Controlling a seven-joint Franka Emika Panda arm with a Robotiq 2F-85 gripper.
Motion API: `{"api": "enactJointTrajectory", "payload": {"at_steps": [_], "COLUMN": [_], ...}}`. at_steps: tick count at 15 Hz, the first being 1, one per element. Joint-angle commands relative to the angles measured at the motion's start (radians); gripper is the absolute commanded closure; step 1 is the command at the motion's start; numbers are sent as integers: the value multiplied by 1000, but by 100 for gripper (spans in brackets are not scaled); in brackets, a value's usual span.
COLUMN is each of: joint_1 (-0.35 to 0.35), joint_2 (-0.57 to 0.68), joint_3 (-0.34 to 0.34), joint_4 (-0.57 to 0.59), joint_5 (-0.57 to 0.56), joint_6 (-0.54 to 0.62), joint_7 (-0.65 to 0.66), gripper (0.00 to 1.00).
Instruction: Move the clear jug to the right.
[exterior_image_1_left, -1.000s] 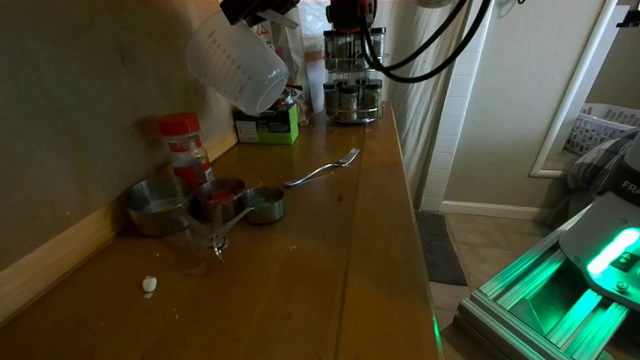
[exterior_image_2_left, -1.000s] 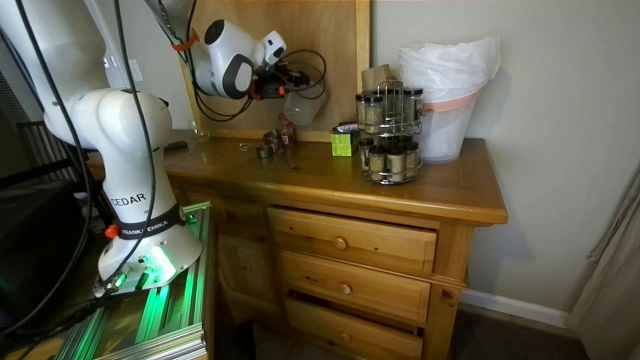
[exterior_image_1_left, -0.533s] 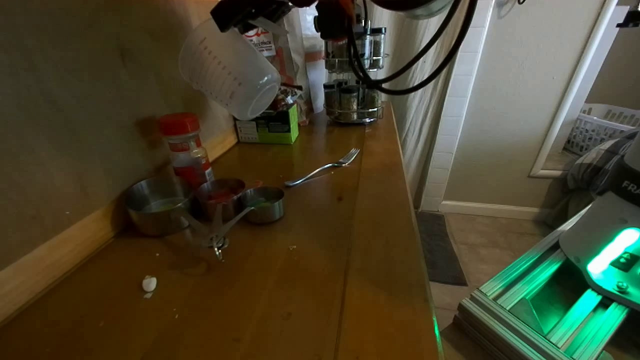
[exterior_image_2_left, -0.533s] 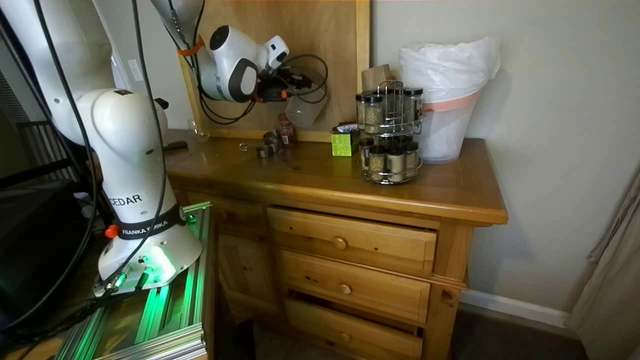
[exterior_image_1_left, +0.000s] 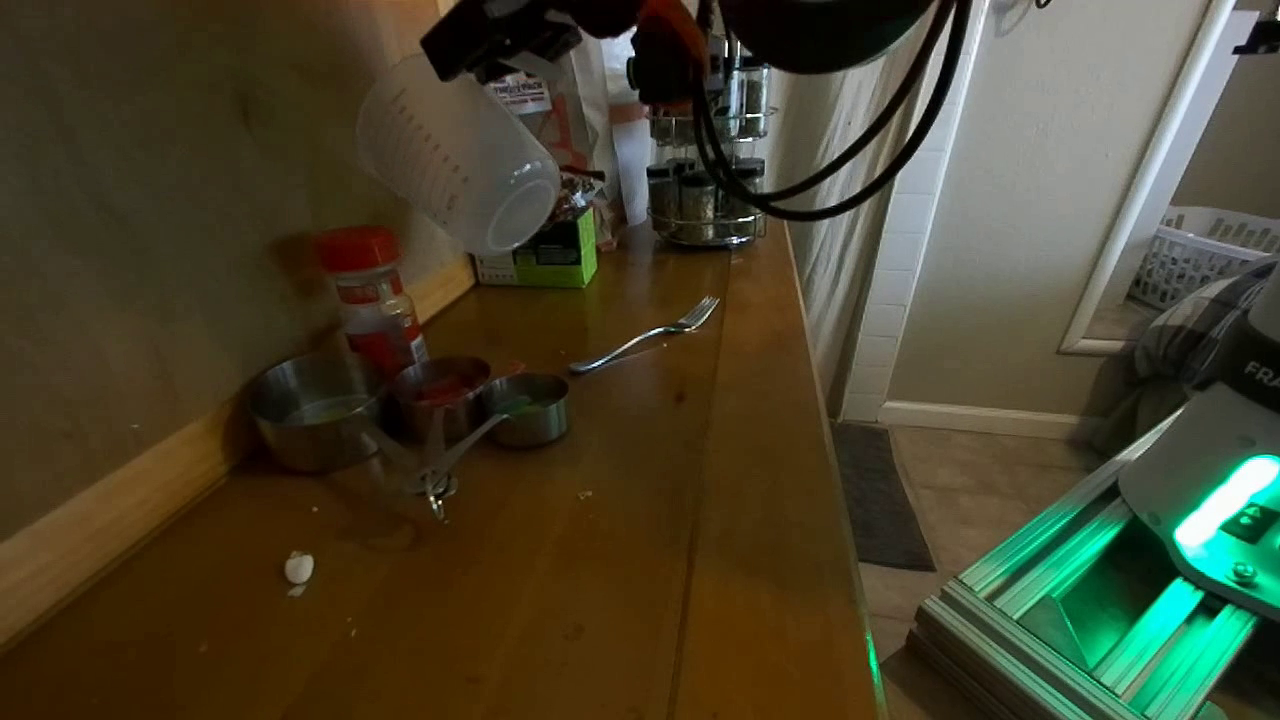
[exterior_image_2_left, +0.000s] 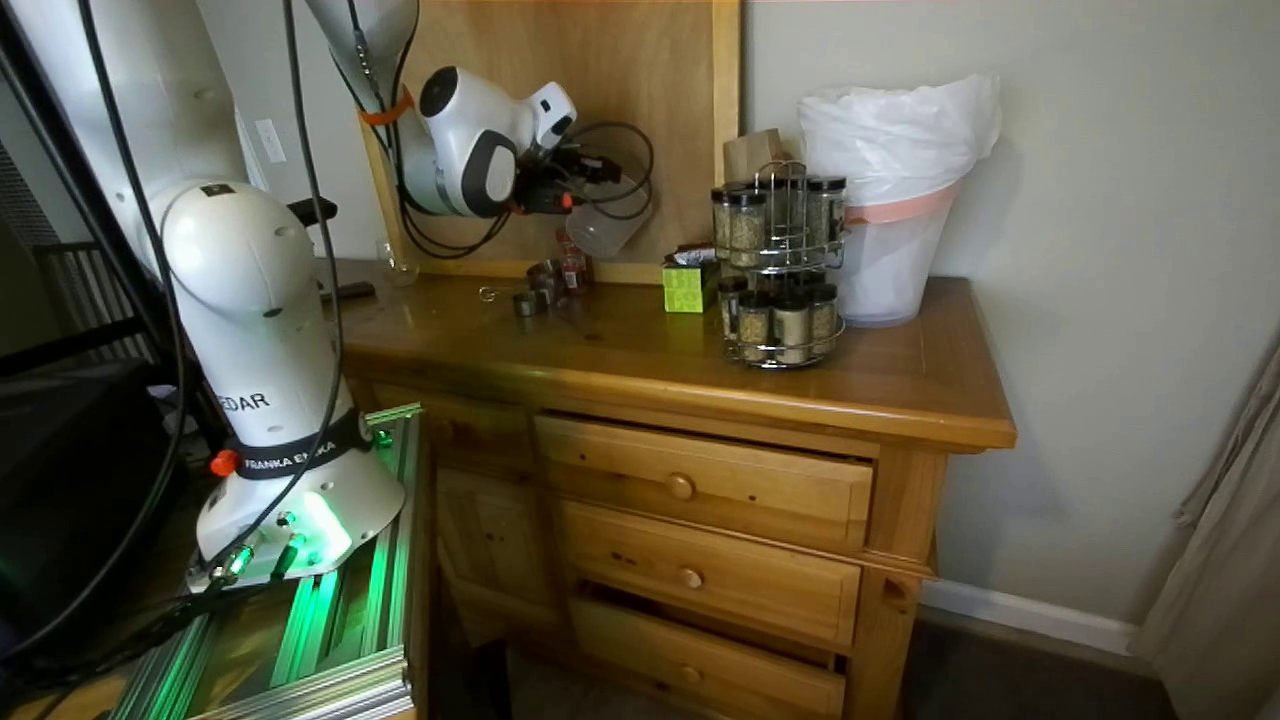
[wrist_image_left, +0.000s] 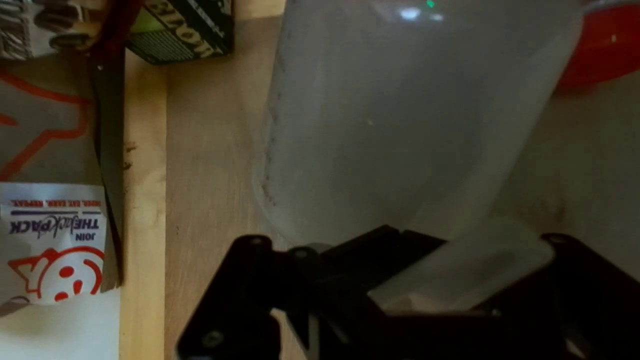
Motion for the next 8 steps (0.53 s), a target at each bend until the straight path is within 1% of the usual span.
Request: {"api": "enactJointTrajectory", "payload": {"at_steps": [1,4,7,8], "joint_1": [-80,-108,-120,-99], "joint_2": [34,59,79,86], "joint_3": [47,54,54,32], "joint_4": [-18,-27,-24,-23], "joint_5": [-21,-24,-23,-21], "joint_6": [-41,-87,-128,-135], "joint_7": [-40,-69,-84,-89], "gripper": [100,100,100,100]}}
